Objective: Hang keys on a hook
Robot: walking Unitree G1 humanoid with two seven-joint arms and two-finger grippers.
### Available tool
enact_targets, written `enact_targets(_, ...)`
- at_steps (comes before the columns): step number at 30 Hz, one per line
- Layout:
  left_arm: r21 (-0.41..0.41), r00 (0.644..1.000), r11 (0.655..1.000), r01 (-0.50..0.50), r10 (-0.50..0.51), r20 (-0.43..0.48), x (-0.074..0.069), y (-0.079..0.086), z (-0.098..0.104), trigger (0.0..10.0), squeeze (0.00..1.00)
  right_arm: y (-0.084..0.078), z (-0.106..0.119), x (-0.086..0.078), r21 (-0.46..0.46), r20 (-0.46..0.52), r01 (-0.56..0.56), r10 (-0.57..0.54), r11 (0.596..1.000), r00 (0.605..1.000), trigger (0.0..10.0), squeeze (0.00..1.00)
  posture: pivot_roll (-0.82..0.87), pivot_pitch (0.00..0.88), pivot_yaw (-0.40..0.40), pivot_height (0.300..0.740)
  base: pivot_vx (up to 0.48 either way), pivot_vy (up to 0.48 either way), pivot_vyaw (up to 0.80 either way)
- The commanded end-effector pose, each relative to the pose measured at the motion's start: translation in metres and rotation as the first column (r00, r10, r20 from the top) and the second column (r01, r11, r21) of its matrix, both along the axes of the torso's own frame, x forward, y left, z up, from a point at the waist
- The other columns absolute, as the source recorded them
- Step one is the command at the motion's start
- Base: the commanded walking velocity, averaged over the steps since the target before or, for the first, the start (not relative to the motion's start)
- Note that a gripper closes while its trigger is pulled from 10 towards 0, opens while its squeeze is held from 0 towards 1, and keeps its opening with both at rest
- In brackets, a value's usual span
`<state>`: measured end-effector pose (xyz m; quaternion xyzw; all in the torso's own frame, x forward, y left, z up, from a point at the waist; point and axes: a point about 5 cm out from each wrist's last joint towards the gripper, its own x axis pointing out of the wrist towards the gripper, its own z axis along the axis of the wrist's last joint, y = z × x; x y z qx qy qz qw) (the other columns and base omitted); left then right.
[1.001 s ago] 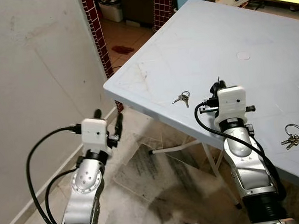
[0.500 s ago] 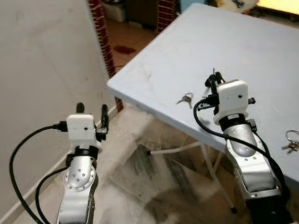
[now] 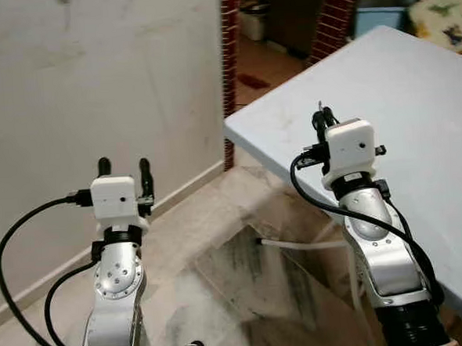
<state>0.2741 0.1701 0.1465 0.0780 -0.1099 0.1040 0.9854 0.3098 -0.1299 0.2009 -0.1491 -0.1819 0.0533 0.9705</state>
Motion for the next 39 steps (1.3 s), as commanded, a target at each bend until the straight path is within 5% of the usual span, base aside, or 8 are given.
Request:
enact_targets(1, 0.000, 1.000, 1.000, -0.018, 0.018, -0.007, -0.001, 0.002, -0.002, 10.0, 0.00, 0.001, 0.004, 0.000, -0.011, 0.011, -0.009, 0.009, 1.000, 1.000, 10.0, 0.00, 0.08, 0.107, -0.049, 0.740, 0.000, 0.000, 0.80)
enact_targets(15, 0.036, 0.999, 0.999, -0.033, 0.034, -0.037, 0.001, 0.000, -0.001, 10.0, 0.00, 0.003, -0.002, 0.000, 0.011, -0.018, -0.013, 0.013, 1.000, 1.000, 10.0, 0.00, 0.08, 0.100, -0.035, 0.740, 0.000, 0.000, 0.80)
enact_targets(30, 0.047, 0.996, 0.997, 0.064, -0.061, -0.065, 0.000, -0.004, -0.007, 10.0, 0.00, 0.016, -0.004, 0.000, 0.052, -0.035, -0.073, 0.074, 0.996, 0.997, 10.0, 0.00, 0.09, 0.104, -0.010, 0.740, 0.000, 0.000, 0.80)
enact_targets(39, -0.023, 0.992, 0.996, 0.088, -0.090, -0.083, 0.002, -0.006, -0.011, 10.0, 0.00, 0.021, -0.001, 0.000, 0.076, -0.021, -0.103, 0.105, 0.992, 0.994, 10.0, 0.00, 0.08, 0.103, -0.010, 0.740, 0.000, 0.000, 0.62)
